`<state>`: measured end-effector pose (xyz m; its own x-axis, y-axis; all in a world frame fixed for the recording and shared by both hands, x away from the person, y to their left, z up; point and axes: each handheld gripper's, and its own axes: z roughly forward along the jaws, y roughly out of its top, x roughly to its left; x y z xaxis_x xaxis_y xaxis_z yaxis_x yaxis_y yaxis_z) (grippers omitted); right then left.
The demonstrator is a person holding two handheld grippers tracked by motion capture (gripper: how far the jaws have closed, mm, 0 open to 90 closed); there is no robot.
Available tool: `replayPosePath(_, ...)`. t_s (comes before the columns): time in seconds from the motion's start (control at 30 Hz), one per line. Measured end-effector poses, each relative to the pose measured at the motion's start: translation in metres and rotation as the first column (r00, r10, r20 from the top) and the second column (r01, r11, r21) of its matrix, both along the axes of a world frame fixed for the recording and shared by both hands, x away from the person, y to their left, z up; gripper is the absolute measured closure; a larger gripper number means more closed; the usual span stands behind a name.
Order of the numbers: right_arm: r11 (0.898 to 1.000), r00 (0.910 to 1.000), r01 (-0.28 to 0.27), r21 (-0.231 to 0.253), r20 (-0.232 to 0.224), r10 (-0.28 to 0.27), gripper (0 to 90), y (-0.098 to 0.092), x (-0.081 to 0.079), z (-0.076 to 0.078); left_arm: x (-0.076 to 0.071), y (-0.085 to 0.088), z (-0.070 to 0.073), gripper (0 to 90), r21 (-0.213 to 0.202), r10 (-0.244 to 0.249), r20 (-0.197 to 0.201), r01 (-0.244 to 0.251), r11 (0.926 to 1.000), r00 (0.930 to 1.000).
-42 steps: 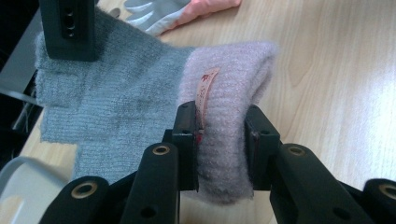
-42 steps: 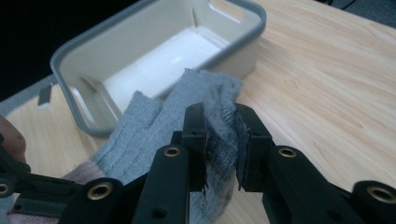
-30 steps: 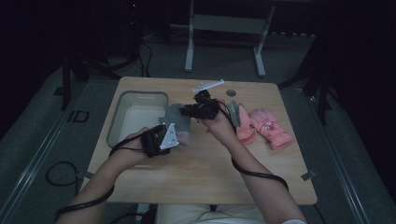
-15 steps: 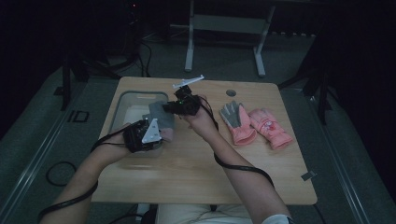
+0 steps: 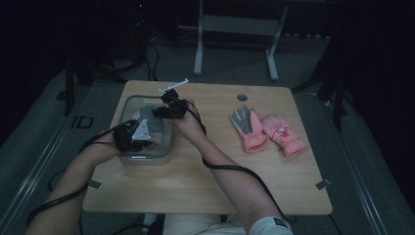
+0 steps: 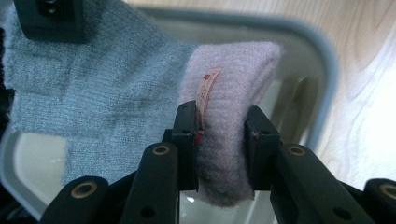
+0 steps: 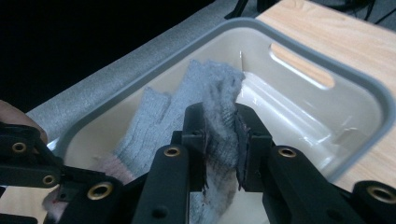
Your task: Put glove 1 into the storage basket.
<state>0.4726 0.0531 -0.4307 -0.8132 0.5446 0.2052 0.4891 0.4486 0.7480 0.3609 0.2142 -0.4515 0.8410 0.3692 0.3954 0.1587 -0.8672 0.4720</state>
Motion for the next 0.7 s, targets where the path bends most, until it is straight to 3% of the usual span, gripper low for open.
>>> replayPosePath(0.2, 0.999, 0.9988, 0.035, -0.025, -0.032, -0.036, 76.3, 0.009, 0.014, -0.023, 0.022, 0.008, -0.021, 69.8, 0.014, 0.006, -0.053, -0.006, 0.9999, 0.9986)
replayPosePath(0.27, 0.998, 0.9978, 0.047, -0.035, -0.045, -0.049, 76.2, 0.009, 0.018, -0.030, 0.031, 0.004, -0.031, 69.7, 0.043, 0.011, -0.073, -0.008, 0.9991, 0.9973)
replayPosePath(0.4, 0.996, 0.9952, 0.069, -0.060, -0.065, -0.072, 75.7, 0.009, 0.023, -0.039, 0.038, -0.001, -0.036, 69.7, 0.070, -0.003, -0.099, 0.010, 0.9975, 0.9950)
replayPosePath(0.57, 0.993, 0.9941, 0.083, -0.078, -0.064, -0.088, 69.2, 0.008, 0.026, -0.042, 0.047, -0.002, -0.039, 69.7, 0.094, -0.015, -0.141, 0.029, 0.9951, 0.9898)
replayPosePath(0.7, 0.995, 0.9931, 0.098, -0.030, -0.063, -0.100, 62.0, -0.003, 0.026, -0.034, 0.054, -0.001, -0.045, 69.5, 0.103, -0.008, -0.171, 0.026, 0.9943, 0.9853)
